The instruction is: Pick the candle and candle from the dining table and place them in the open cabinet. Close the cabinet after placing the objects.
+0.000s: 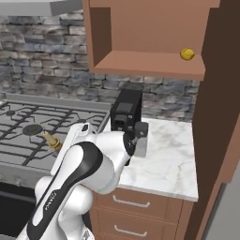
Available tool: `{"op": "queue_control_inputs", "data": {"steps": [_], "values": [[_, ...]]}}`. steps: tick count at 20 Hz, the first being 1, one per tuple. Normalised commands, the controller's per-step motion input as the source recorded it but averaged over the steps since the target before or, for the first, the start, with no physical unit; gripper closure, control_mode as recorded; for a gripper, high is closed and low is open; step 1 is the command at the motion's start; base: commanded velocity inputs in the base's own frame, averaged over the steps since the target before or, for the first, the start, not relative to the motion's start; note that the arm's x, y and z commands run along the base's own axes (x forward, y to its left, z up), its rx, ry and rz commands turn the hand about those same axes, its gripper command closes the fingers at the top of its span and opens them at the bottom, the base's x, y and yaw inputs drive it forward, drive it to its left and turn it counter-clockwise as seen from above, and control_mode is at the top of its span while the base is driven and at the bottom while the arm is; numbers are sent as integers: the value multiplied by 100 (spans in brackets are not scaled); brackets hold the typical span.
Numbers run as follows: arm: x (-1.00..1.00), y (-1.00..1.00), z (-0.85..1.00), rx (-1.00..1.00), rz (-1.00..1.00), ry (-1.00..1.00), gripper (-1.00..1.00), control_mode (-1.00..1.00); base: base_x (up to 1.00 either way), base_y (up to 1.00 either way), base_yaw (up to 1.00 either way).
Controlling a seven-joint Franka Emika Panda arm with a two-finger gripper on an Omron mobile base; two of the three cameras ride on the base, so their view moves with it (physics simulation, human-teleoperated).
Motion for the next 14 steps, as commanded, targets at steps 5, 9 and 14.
{"op": "queue_control_inputs", "data": {"steps": [5,9,14], "values": [[0,0,0,0,0,0,100,100,3,-20,20],[0,0,0,0,0,0,100,100,-1,-18,15],[0,0,0,0,0,0,100,100,-2,-22,1]]}}
